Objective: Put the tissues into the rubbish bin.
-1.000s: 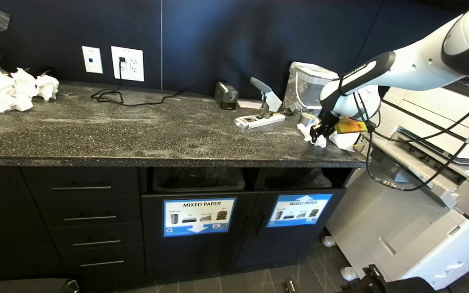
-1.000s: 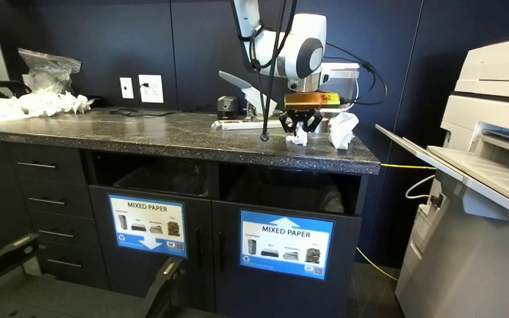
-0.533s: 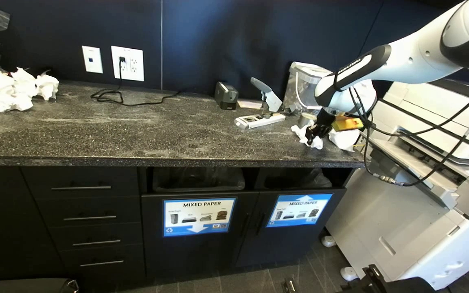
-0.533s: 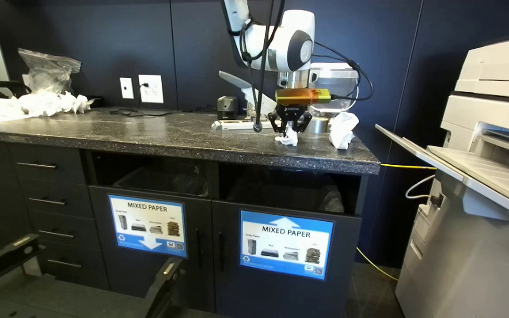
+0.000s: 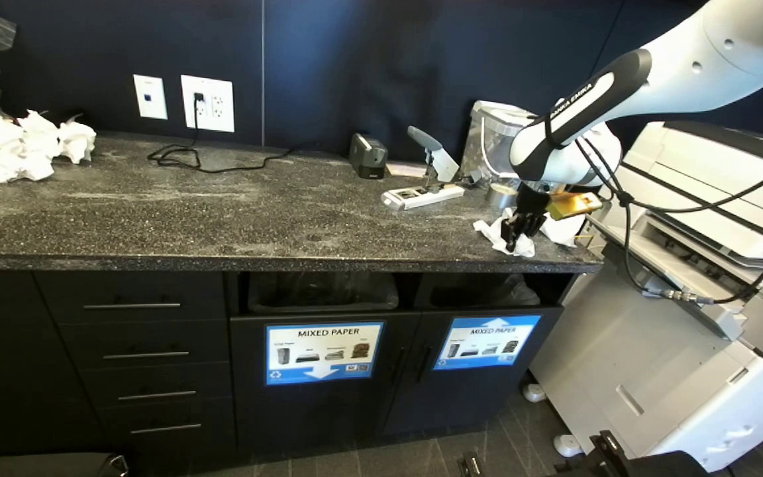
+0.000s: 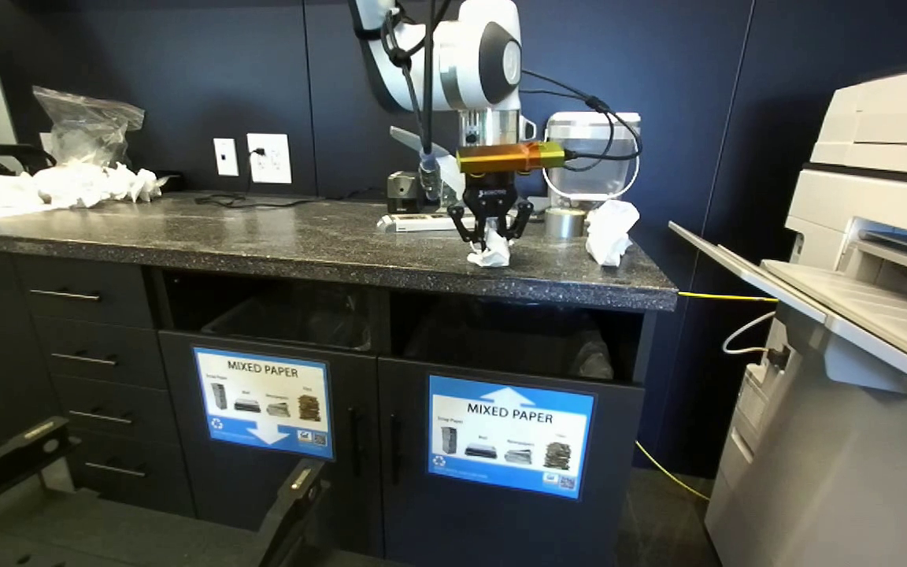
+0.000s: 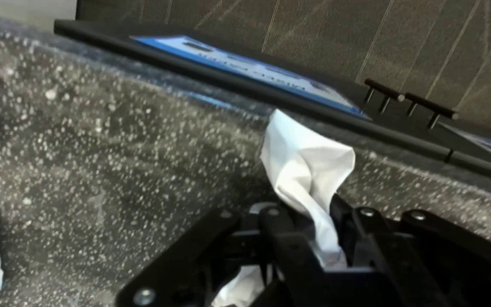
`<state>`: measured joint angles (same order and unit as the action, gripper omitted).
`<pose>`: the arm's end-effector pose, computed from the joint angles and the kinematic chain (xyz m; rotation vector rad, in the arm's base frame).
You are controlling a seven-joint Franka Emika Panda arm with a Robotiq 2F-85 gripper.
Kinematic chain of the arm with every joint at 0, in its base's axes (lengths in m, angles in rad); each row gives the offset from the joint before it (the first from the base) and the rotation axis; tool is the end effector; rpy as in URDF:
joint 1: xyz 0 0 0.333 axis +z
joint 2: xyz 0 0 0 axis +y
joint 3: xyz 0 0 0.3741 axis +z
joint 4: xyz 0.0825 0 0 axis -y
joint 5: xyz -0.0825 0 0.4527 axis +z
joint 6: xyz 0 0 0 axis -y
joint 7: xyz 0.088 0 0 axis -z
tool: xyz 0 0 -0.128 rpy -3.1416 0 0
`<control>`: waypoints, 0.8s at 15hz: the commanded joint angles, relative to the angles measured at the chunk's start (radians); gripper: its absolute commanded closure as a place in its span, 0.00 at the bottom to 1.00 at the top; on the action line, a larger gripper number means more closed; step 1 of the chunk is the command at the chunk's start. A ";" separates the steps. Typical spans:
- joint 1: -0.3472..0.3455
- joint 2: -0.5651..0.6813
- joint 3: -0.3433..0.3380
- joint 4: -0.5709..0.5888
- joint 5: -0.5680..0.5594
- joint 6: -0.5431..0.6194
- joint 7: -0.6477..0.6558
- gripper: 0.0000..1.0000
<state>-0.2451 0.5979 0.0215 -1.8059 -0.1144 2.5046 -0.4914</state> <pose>0.7259 -0.1669 0.1979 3.0002 0.5336 0.1122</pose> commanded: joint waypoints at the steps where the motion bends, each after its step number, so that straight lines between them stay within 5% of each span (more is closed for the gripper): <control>1: 0.056 -0.162 -0.048 -0.228 -0.046 0.040 0.089 0.84; 7: 0.119 -0.284 -0.094 -0.457 -0.094 0.143 0.257 0.84; 12: 0.169 -0.274 -0.119 -0.611 -0.098 0.376 0.397 0.84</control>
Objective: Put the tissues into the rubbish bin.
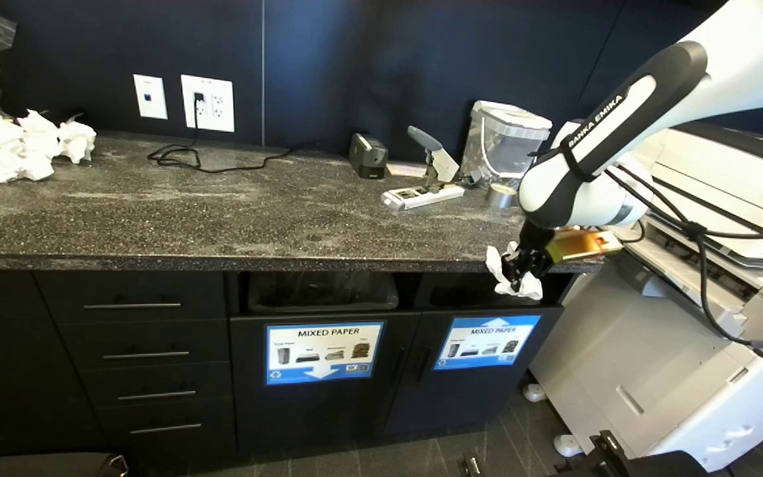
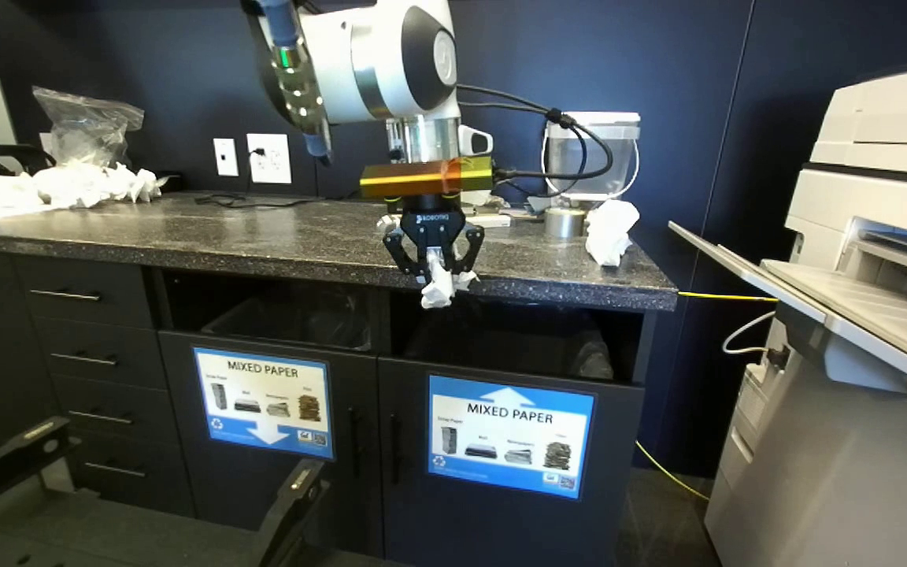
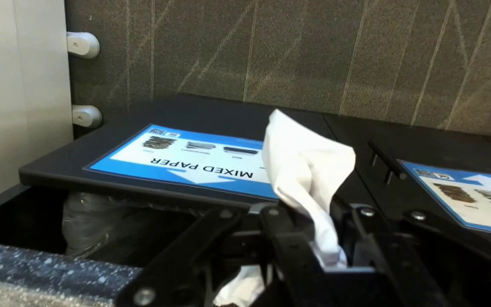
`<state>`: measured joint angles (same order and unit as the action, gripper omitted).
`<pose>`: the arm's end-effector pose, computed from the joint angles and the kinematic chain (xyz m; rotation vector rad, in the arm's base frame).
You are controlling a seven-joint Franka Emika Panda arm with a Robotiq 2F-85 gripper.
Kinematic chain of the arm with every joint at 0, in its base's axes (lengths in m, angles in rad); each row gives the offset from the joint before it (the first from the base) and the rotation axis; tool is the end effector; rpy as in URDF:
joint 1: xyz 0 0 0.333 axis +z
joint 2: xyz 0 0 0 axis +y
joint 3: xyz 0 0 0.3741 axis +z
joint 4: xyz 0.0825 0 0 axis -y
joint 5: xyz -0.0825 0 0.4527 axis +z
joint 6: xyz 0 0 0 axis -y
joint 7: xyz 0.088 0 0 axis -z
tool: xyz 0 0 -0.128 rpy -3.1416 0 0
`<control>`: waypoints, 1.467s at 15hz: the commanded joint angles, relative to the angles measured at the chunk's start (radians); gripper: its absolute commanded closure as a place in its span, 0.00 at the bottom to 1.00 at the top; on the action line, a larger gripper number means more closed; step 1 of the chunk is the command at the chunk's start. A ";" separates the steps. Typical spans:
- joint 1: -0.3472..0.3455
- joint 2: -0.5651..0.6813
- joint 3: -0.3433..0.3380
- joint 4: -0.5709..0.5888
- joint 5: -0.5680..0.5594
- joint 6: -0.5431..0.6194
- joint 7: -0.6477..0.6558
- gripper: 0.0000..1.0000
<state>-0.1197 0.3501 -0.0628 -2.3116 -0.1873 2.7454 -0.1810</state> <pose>0.5771 -0.1017 0.1725 3.0148 0.2616 0.0952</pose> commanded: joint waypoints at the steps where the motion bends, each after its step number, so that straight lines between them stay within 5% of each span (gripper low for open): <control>1: 0.029 -0.020 -0.028 -0.120 0.004 0.174 0.079 0.84; 6: 0.109 0.081 -0.105 -0.210 0.014 0.479 0.183 0.84; 13: 0.085 0.303 -0.053 -0.160 0.163 0.845 0.171 0.84; 22: 0.106 0.546 -0.049 0.069 0.294 1.001 0.186 0.84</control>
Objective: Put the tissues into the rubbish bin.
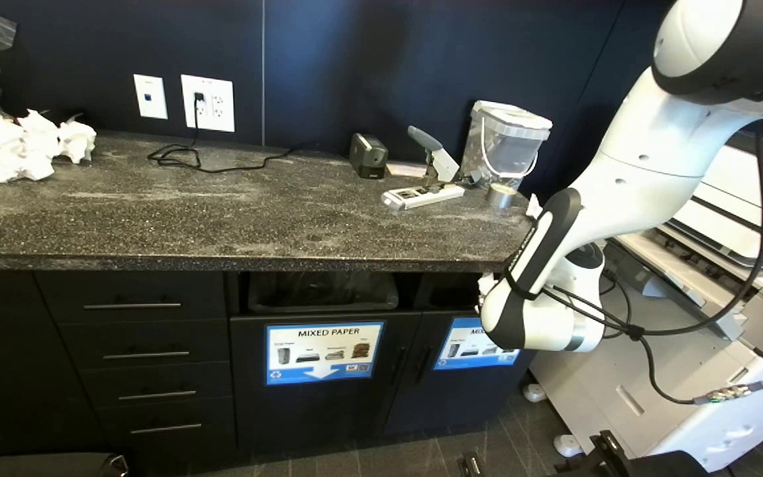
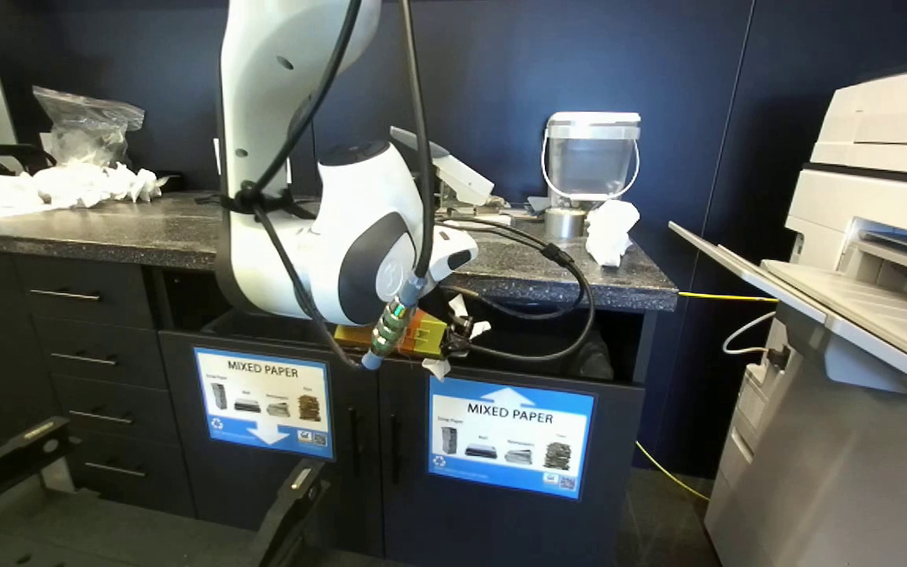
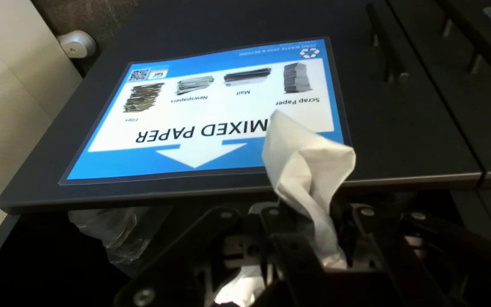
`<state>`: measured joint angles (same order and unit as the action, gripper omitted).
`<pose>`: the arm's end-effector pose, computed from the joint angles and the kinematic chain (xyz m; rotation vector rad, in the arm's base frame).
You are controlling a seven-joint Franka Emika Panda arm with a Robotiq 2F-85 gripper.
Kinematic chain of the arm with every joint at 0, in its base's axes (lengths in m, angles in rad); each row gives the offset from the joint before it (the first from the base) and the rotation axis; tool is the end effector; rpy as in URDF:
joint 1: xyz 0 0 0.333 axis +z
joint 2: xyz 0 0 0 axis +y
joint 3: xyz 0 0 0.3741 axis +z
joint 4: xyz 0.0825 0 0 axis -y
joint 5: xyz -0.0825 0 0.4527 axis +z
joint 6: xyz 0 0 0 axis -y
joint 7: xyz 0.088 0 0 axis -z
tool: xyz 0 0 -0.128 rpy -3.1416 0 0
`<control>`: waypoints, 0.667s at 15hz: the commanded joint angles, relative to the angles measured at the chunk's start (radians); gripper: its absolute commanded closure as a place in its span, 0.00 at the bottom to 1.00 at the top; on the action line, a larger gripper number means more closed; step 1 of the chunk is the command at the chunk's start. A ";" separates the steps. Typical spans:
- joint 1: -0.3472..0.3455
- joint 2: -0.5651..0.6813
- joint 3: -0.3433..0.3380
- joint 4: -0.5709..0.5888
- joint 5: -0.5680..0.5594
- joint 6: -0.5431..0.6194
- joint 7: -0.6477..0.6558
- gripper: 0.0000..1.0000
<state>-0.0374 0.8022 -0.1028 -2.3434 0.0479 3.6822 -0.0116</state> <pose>0.5422 -0.0896 0.0185 2.9122 -0.1821 0.7999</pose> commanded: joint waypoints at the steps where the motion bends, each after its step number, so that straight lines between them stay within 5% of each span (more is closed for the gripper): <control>1: 0.011 0.107 -0.004 0.129 0.059 0.061 0.021 0.84; 10: 0.003 0.289 -0.003 0.384 0.088 0.084 0.041 0.84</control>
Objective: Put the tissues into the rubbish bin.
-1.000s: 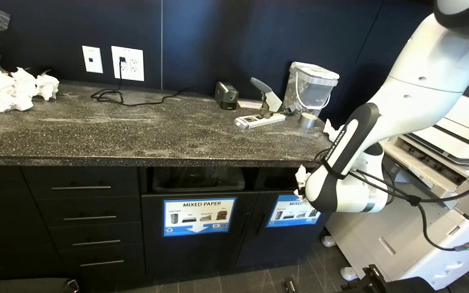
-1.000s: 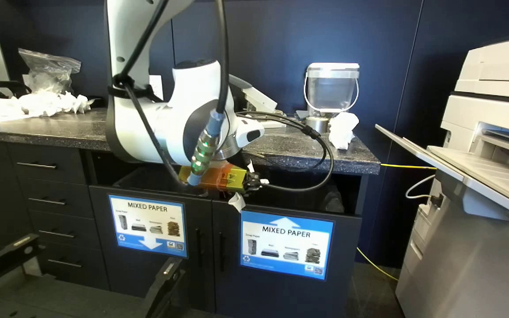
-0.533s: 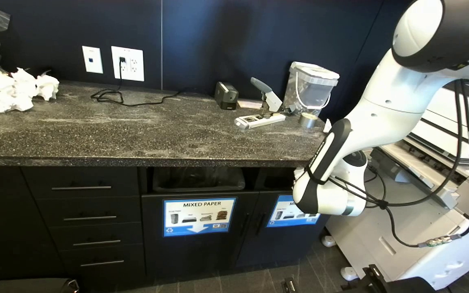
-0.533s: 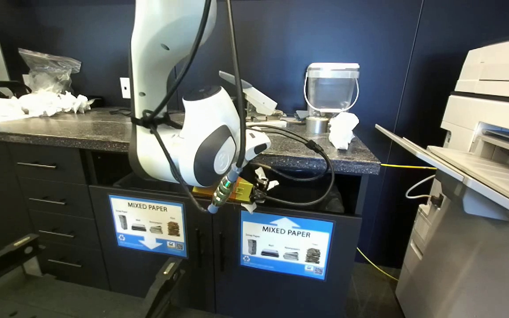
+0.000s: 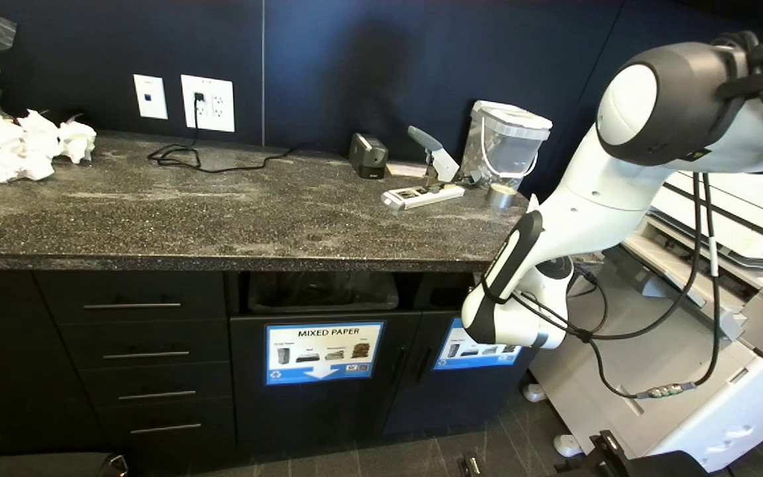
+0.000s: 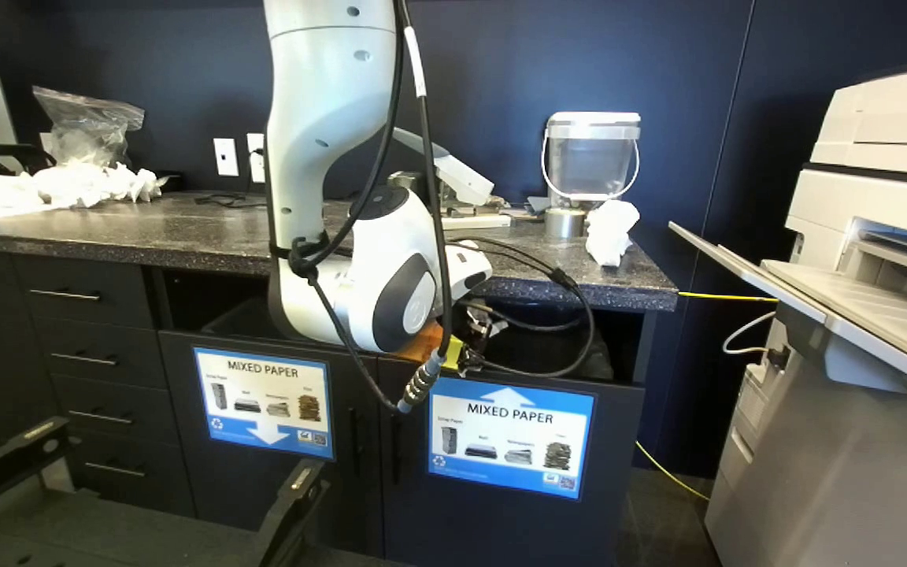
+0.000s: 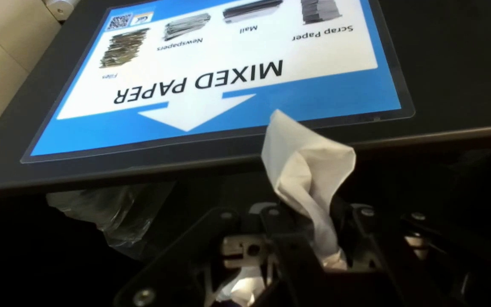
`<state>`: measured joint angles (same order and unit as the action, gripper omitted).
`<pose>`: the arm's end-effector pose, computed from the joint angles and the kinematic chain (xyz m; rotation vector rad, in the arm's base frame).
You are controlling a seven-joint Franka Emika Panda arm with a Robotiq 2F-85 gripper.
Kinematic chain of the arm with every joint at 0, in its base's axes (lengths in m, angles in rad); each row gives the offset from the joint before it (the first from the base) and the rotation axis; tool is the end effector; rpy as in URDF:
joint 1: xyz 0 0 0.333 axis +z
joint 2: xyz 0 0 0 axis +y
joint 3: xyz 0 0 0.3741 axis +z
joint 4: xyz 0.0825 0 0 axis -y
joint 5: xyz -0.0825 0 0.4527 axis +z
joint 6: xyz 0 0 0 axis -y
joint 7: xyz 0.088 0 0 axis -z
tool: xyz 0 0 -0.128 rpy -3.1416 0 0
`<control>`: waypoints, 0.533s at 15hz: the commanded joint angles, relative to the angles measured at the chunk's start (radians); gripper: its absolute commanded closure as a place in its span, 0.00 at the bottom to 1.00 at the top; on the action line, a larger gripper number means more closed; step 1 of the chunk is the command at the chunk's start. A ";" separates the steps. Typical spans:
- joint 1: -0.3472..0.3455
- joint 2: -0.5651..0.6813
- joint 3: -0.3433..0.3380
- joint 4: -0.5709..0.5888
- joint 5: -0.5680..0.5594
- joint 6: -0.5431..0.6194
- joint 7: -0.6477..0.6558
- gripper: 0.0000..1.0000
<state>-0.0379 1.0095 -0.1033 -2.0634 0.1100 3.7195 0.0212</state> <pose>0.6143 -0.1050 -0.0286 2.8374 -0.2808 0.9594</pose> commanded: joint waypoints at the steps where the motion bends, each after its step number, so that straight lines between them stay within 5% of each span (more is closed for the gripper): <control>1: -0.012 0.092 0.004 0.129 0.017 0.039 0.015 0.83; 8: -0.021 0.199 0.007 0.264 0.058 0.096 0.046 0.83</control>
<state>-0.0497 1.1464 -0.1039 -1.8806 0.1337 3.7557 0.0537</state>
